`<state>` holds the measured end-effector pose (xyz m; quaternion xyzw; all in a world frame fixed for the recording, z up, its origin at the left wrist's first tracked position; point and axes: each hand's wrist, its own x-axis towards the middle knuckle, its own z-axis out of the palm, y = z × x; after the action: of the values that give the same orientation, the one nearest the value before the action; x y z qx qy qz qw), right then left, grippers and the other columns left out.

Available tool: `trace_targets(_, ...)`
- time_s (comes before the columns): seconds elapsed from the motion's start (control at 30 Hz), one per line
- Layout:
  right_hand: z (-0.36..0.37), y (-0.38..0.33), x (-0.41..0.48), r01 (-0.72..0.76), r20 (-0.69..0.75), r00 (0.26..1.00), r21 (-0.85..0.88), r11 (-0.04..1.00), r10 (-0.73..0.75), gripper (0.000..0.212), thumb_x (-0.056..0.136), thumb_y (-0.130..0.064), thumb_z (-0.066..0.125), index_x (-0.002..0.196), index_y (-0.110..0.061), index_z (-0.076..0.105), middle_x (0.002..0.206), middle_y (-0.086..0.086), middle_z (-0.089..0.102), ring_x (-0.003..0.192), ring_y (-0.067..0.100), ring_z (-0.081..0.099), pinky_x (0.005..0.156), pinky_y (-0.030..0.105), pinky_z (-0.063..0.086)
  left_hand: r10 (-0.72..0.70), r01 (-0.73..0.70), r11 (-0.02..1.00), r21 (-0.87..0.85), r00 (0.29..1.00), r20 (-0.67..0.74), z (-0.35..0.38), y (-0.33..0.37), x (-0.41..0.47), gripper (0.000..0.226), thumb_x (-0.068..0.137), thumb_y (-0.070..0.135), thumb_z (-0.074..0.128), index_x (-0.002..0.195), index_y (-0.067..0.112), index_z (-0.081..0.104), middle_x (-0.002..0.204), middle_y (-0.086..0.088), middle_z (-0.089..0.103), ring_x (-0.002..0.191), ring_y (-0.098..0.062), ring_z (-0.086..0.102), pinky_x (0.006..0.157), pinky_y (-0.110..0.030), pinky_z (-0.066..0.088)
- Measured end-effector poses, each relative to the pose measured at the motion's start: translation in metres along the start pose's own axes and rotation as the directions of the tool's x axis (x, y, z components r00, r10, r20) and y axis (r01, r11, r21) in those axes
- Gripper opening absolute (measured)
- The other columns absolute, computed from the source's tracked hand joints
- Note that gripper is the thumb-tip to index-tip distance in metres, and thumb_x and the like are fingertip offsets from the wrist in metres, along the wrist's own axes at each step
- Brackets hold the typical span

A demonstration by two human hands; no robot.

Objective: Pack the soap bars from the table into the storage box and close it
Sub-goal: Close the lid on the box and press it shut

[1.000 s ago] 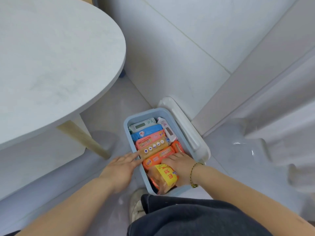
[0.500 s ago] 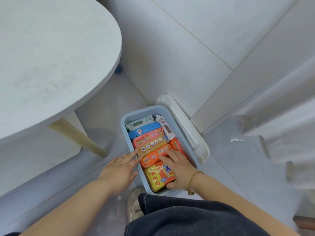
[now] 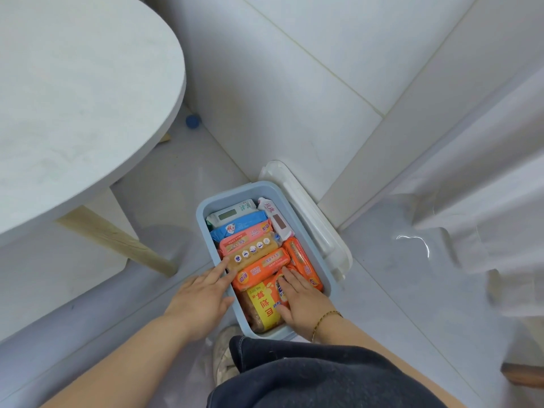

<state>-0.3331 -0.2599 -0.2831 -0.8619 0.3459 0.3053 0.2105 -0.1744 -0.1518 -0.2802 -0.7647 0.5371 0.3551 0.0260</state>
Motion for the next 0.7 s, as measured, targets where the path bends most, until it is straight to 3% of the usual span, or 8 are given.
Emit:
trace_targets(0.07,-0.001,0.004,-0.007,0.024,-0.263,0.964,0.168,0.986,0.021,0.047,0.097,-0.033,0.036,0.140,-0.015,0.036,0.151,0.003,0.035,0.139,0.018,0.029,0.116,0.030,0.022,0.001,-0.001,1.000,-0.021,1.000,0.000,-0.001,0.001,0.000,0.058,0.099,0.038,0.027,0.147,0.029,-0.003,0.157,0.006,-0.015,0.146,-0.016,0.005,0.118,-0.031,0.010)
trace_targets(0.13,-0.003,0.012,-0.014,0.037,-0.590,0.778,0.386,0.922,0.216,0.034,0.091,-0.023,0.052,0.120,-0.005,0.057,0.127,0.013,0.057,0.120,0.023,0.050,0.102,0.027,0.035,-0.006,0.006,0.999,-0.033,1.000,-0.013,-0.002,0.000,-0.003,0.060,0.098,0.040,0.029,0.147,0.029,-0.004,0.157,0.006,-0.016,0.146,-0.016,0.004,0.118,-0.031,0.009)
trace_targets(0.2,-0.006,0.024,-0.015,-0.026,-0.682,0.543,0.571,0.821,0.491,0.029,0.084,-0.010,0.063,0.109,0.002,0.059,0.115,0.021,0.058,0.109,0.031,0.052,0.096,0.034,0.043,-0.039,0.038,0.999,-0.038,0.999,-0.025,-0.002,0.001,-0.007,0.064,0.097,0.042,0.032,0.147,0.027,-0.006,0.157,0.004,-0.018,0.146,-0.017,0.001,0.118,-0.031,0.008)
trace_targets(0.23,-0.009,0.029,-0.014,-0.075,-0.623,0.503,0.659,0.748,0.599,0.032,0.082,-0.009,0.063,0.112,0.003,0.056,0.116,0.022,0.056,0.110,0.033,0.051,0.096,0.038,0.044,-0.057,0.056,0.998,-0.040,0.998,-0.031,-0.002,0.002,-0.009,0.066,0.096,0.043,0.033,0.147,0.026,-0.007,0.156,0.003,-0.019,0.146,-0.017,0.000,0.118,-0.031,0.008)
trace_targets(0.3,-0.018,0.039,-0.009,-0.177,-0.434,0.573,0.763,0.622,0.695,0.039,0.084,-0.011,0.060,0.120,-0.001,0.049,0.122,0.020,0.054,0.113,0.033,0.051,0.097,0.039,0.044,-0.073,0.072,0.997,-0.033,0.997,-0.033,-0.004,0.004,-0.010,0.067,0.096,0.044,0.034,0.147,0.027,-0.006,0.156,0.002,-0.019,0.146,-0.017,0.001,0.118,-0.031,0.009)
trace_targets(0.4,-0.025,0.047,0.001,-0.226,-0.316,0.683,0.766,0.602,0.659,0.035,0.089,-0.011,0.051,0.123,-0.003,0.048,0.119,0.020,0.059,0.105,0.034,0.056,0.088,0.038,0.047,-0.074,0.074,0.997,-0.007,0.997,-0.014,-0.010,0.005,-0.009,0.064,0.096,0.043,0.034,0.147,0.027,-0.001,0.157,0.002,-0.017,0.146,-0.018,0.005,0.118,-0.032,0.012)
trace_targets(0.5,-0.030,0.047,0.009,-0.216,-0.371,0.691,0.713,0.667,0.620,0.025,0.091,-0.009,0.046,0.113,0.002,0.056,0.110,0.022,0.064,0.084,0.027,0.053,0.070,0.028,0.039,-0.076,0.076,0.997,0.013,0.997,0.009,-0.015,0.005,-0.010,0.062,0.097,0.041,0.032,0.147,0.027,-0.002,0.157,0.003,-0.016,0.146,-0.019,0.005,0.118,-0.032,0.011)
trace_targets(0.7,-0.033,0.037,0.006,-0.145,-0.562,0.647,0.573,0.807,0.515,0.022,0.092,-0.016,0.051,0.102,0.003,0.056,0.100,0.021,0.063,0.077,0.019,0.046,0.067,0.026,0.037,-0.081,0.081,0.997,0.012,0.996,0.021,-0.017,0.006,-0.010,0.060,0.098,0.040,0.030,0.147,0.028,-0.001,0.157,0.003,-0.016,0.146,-0.019,0.005,0.118,-0.032,0.011)
